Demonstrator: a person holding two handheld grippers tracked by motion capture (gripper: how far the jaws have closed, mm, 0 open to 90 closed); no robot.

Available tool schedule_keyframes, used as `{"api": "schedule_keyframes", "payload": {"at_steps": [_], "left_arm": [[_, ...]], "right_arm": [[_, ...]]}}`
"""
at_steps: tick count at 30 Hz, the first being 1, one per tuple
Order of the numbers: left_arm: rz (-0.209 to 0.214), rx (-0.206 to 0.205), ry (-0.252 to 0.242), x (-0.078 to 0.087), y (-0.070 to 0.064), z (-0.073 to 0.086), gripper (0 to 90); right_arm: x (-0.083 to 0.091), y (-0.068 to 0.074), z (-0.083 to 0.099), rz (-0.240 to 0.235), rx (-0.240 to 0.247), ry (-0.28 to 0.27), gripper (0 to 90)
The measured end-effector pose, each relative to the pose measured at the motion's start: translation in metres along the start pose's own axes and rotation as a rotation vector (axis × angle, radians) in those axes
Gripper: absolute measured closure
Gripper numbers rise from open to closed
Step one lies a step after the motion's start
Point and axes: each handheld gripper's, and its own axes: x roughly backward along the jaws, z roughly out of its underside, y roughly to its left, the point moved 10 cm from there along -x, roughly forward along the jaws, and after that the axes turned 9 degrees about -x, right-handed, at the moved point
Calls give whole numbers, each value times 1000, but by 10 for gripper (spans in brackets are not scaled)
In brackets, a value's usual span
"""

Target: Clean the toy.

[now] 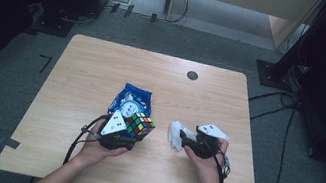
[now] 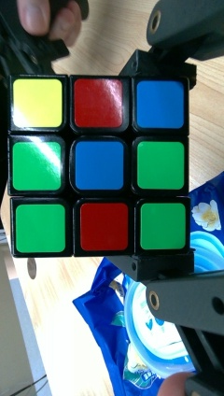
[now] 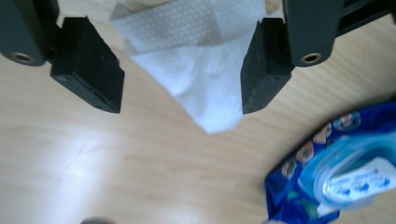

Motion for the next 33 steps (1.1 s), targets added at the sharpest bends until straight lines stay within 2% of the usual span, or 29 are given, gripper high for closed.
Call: {"api": "schedule_keyframes", "payload": {"at_steps": [3, 5, 7, 10, 12, 15, 19, 23, 24, 26, 29, 31, 33], "left_arm": [[3, 2, 1, 0, 0, 0, 340], [2, 2, -1, 1, 0, 0, 340], [3, 0, 0, 0, -1, 0, 340], [5, -4, 3, 0, -2, 0, 340], [6, -7, 4, 0, -2, 1, 340], [7, -5, 0, 0, -2, 0, 340], [14, -3, -3, 1, -3, 0, 340], [24, -7, -2, 0, -5, 0, 340], [25, -7, -5, 0, -6, -1, 340], [30, -9, -8, 0, -7, -1, 340], [36, -14, -12, 0, -8, -2, 340], [42, -19, -10, 0, -10, -2, 340], [49, -27, -8, -1, -12, -1, 340]], "right_arm": [[-8, -5, 11, 27, 32, 43, 330], [-11, 0, 14, 2, 30, 50, 337], [-12, 5, 13, 6, 44, 34, 345], [-12, 14, 10, 0, 32, 12, 360], [-16, 20, 15, -17, 29, 41, 369], [-22, 18, 23, 2, 38, 71, 400], [-23, 13, 25, -9, 11, 90, 489], [-22, 5, 24, 21, -19, 79, 648], [-22, 5, 24, 22, -12, 79, 721], [-21, 6, 25, 7, -3, 84, 831], [-16, 11, 21, -17, -20, 66, 878], [-6, 24, 10, -83, -33, 5, 881], [11, 44, -7, -160, -24, -79, 881]]}}
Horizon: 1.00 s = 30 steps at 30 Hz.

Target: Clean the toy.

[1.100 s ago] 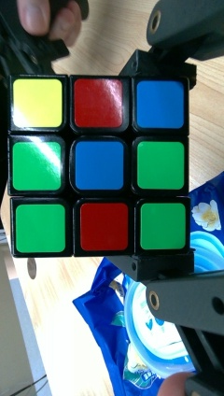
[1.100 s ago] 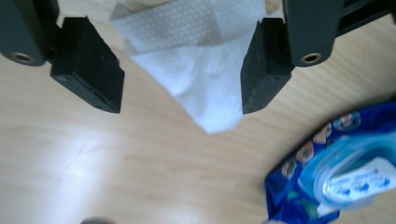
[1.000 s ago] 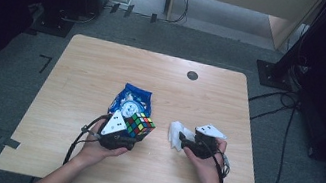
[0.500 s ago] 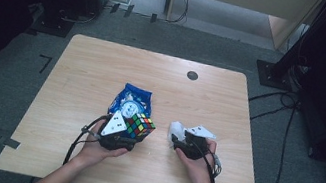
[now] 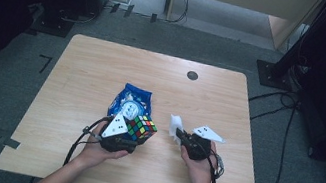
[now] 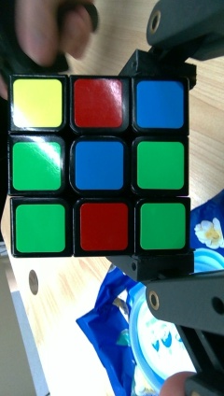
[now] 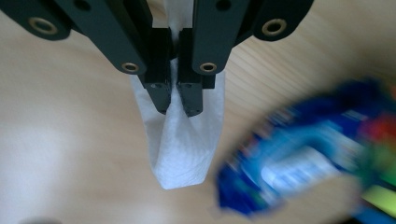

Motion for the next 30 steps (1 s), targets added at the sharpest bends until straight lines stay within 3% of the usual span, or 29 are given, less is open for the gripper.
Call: {"api": "schedule_keyframes", "payload": {"at_steps": [2, 6, 8, 9, 11, 16, 18, 20, 22, 23, 26, 28, 30], "left_arm": [[8, -7, 0, -2, -4, 0, 340], [17, -26, 8, -4, -9, 0, 340], [19, -31, 9, -5, -12, -1, 340], [14, -39, 14, -5, -13, 0, 341], [11, -45, 22, -6, -13, 1, 340], [27, -67, -12, -3, -18, -4, 340], [35, -83, -28, -2, -21, -6, 341], [46, -92, -43, 0, -23, -8, 340], [49, -99, -45, 1, -23, -9, 340], [49, -100, -44, 1, -23, -9, 341], [46, -89, -32, -1, -22, -7, 341], [50, -92, -21, -3, -24, -5, 341], [51, -99, -17, -4, -25, -4, 341]], "right_arm": [[15, 29, -16, -88, 13, -77, 881], [32, 78, -25, -211, 65, -111, 876], [32, 95, -23, -245, 108, -100, 872], [31, 100, -22, -226, 132, -96, 869], [28, 104, -22, -183, 157, -98, 857], [21, 89, -23, -196, 44, -84, 854], [21, 85, -23, -202, 33, -86, 855], [21, 82, -23, -176, 57, -91, 859], [19, 75, -22, -108, 120, -90, 863], [18, 73, -20, -88, 127, -84, 864], [20, 76, -21, -131, 84, -91, 864], [24, 87, -24, -196, 52, -95, 864], [27, 100, -26, -240, 58, -99, 864]]}}
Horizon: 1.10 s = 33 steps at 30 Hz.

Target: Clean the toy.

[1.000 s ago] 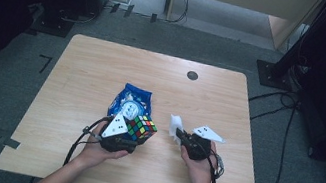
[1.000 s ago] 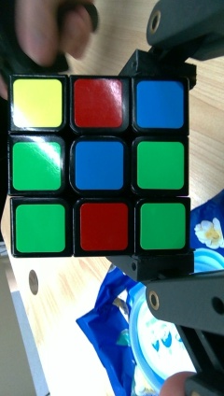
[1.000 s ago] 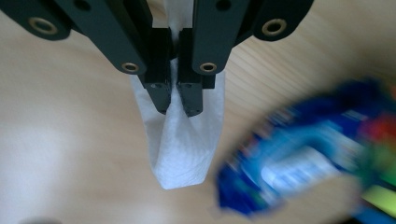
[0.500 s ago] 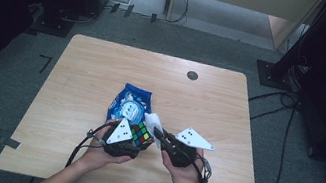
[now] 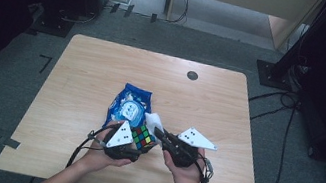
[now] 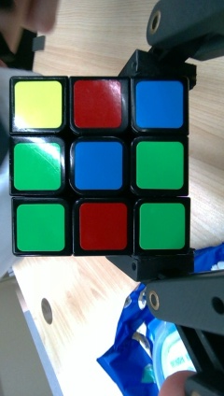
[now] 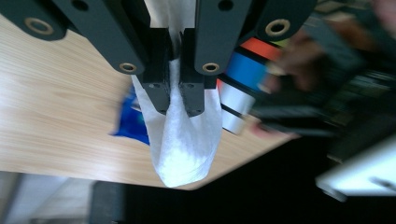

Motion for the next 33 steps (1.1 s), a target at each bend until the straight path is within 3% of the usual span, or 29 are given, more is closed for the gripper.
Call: {"api": "schedule_keyframes", "payload": {"at_steps": [3, 5, 11, 13, 16, 20, 22, 24, 28, 30, 33], "left_arm": [[2, -4, 0, 0, -2, -1, 341], [-2, 1, -12, 2, 0, -3, 341], [-9, 47, -47, 9, 10, -7, 341], [-14, 51, -49, 10, 12, -7, 341], [-18, 42, -31, 8, 11, -5, 341], [-10, 35, -31, 6, 7, -5, 341], [-8, 36, -41, 7, 6, -7, 341], [-7, 39, -54, 9, 6, -9, 341], [-2, 55, -69, 11, 9, -11, 341], [3, 56, -68, 11, 9, -11, 341], [2, 40, -58, 9, 6, -10, 341]], "right_arm": [[0, 14, -4, -26, 16, -7, 862], [0, 15, -6, -35, 6, -14, 863], [0, -19, 3, 84, 1, 10, 863], [1, -25, 5, 94, -27, 16, 863], [3, -12, 2, 51, -35, 4, 859], [6, 19, -5, -5, 24, -25, 856], [8, 25, -8, -26, 5, -34, 858], [8, 20, -9, -29, -16, -42, 859], [6, -6, -2, 38, -62, -32, 861], [5, -18, 1, 76, -61, -20, 861], [4, -20, 2, 69, -87, -22, 860]]}}
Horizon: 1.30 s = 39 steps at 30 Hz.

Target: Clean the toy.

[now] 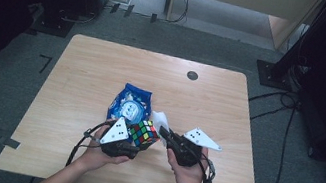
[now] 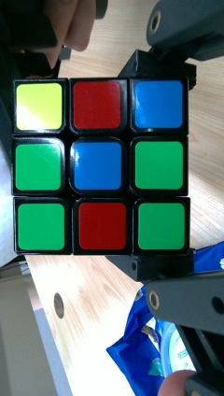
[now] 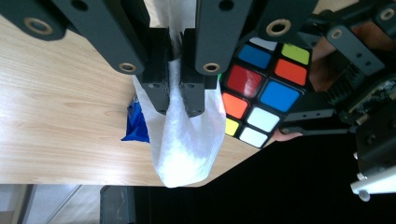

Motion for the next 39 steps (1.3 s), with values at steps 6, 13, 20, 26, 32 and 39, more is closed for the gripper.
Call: {"api": "schedule_keyframes", "payload": {"at_steps": [6, 13, 20, 26, 32, 39], "left_arm": [[14, -12, -3, -4, -9, -2, 341], [7, -12, 0, -2, -5, -1, 341], [10, -13, 9, -4, -6, 0, 341], [3, 40, -25, 5, 5, -5, 341], [-7, 58, -40, 9, 12, -7, 341], [-17, 90, -32, 10, 20, -4, 341]], "right_arm": [[-2, 32, -10, -78, 13, -33, 855], [-13, -4, -4, 15, -13, -14, 861], [-2, 35, -10, -87, 50, -37, 854], [1, 26, -9, -52, 33, -52, 859], [-5, -26, 4, 72, 3, -9, 859], [0, -54, 2, 108, -16, -11, 694]]}}
